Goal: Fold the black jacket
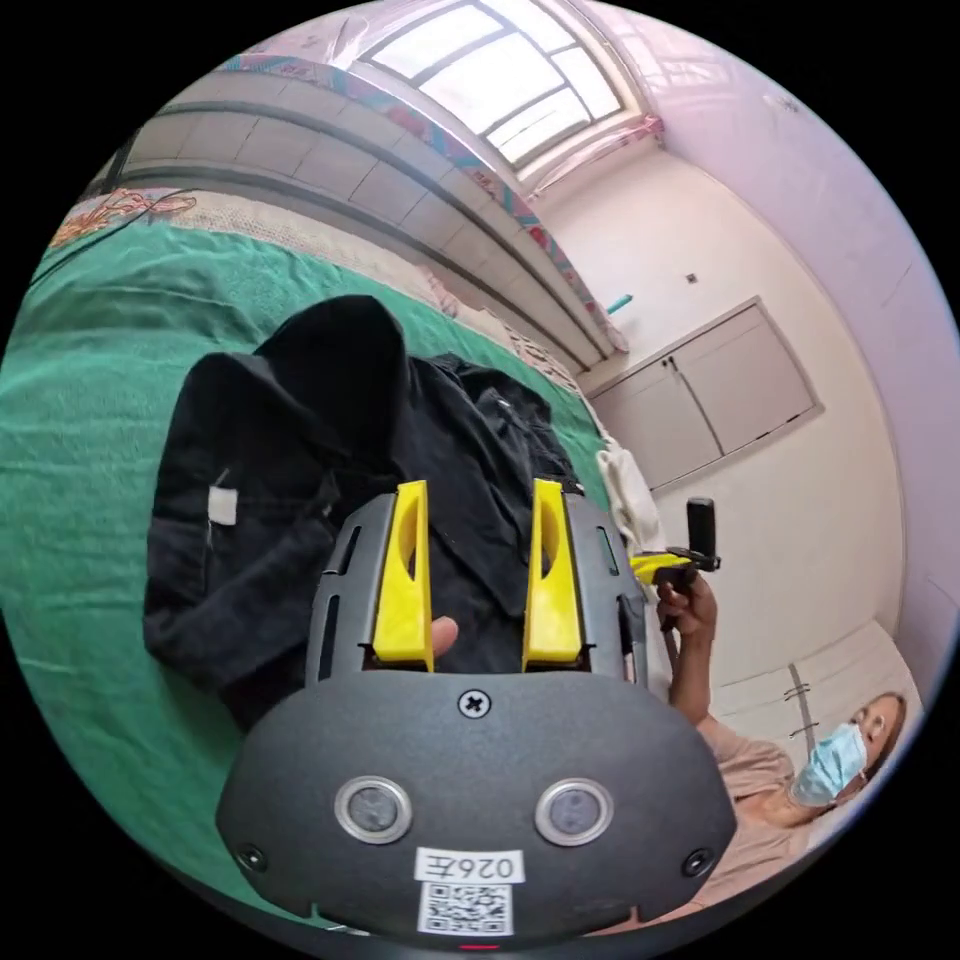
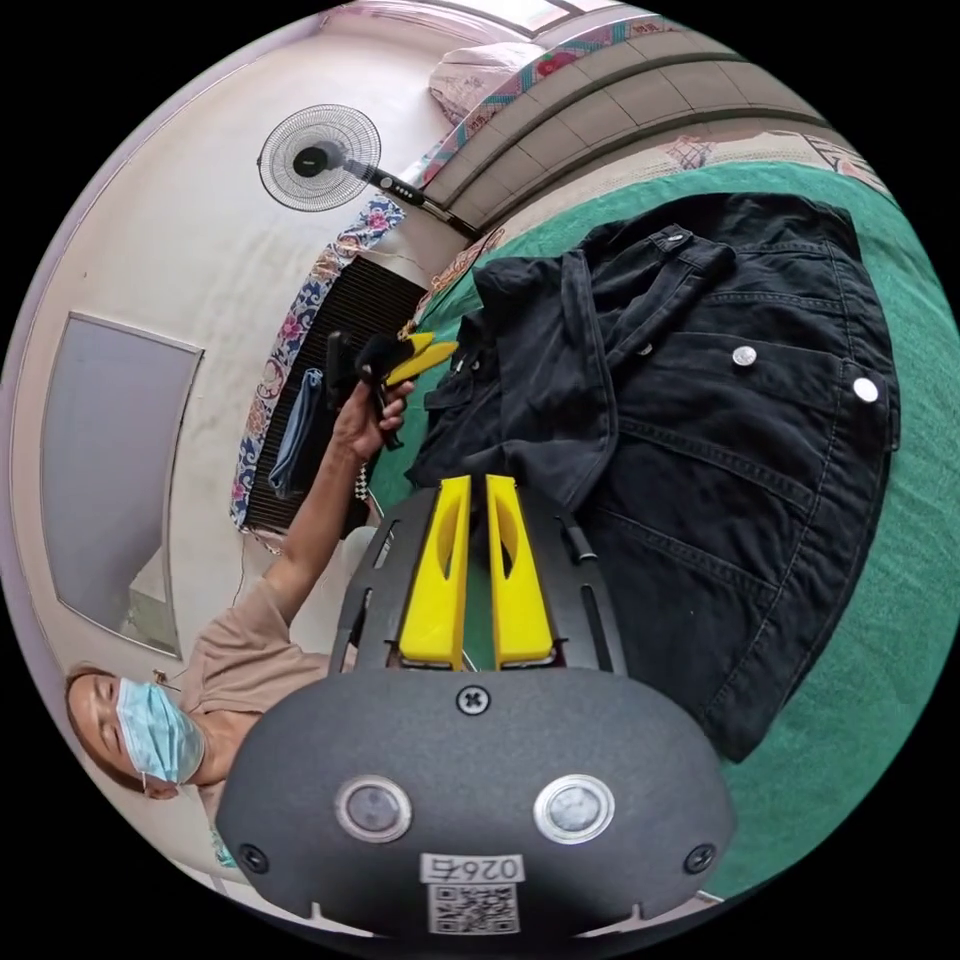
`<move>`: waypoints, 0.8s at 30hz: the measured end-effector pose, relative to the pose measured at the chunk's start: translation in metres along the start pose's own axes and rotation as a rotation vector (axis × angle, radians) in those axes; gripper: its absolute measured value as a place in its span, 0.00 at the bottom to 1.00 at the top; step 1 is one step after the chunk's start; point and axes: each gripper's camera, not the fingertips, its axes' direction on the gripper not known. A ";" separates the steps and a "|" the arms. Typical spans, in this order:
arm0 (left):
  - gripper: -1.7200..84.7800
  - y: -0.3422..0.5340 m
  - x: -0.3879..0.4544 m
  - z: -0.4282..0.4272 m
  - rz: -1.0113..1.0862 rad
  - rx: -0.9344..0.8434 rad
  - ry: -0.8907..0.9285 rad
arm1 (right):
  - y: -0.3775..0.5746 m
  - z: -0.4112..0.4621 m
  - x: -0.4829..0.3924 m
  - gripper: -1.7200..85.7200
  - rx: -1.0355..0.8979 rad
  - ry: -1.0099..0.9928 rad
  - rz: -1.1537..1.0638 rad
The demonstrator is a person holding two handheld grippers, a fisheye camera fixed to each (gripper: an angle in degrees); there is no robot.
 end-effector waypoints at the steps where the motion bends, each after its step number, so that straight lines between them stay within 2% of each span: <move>1: 0.18 -0.019 0.002 0.007 0.005 -0.022 -0.056 | -0.004 0.017 0.007 0.02 -0.002 0.017 0.005; 5: 0.16 -0.072 0.005 0.037 0.021 -0.148 -0.230 | -0.015 0.080 0.037 0.01 -0.054 0.104 0.013; 8: 0.03 -0.112 0.006 0.056 0.086 -0.279 -0.301 | -0.017 0.126 0.065 0.01 -0.119 0.221 0.013; 11: 0.02 -0.147 -0.002 0.029 0.091 -0.148 -0.359 | -0.011 0.159 0.091 0.01 -0.139 0.243 0.009; 13: 0.03 -0.162 -0.027 0.007 0.007 -0.086 -0.278 | -0.007 0.181 0.109 0.01 -0.161 0.256 0.011; 17: 0.11 -0.151 -0.054 -0.009 -0.061 -0.084 -0.233 | 0.004 0.232 0.153 0.03 -0.222 0.272 0.021; 24: 0.02 -0.086 -0.029 -0.023 0.127 0.025 -0.131 | 0.046 0.265 0.183 0.05 -0.195 0.262 -0.001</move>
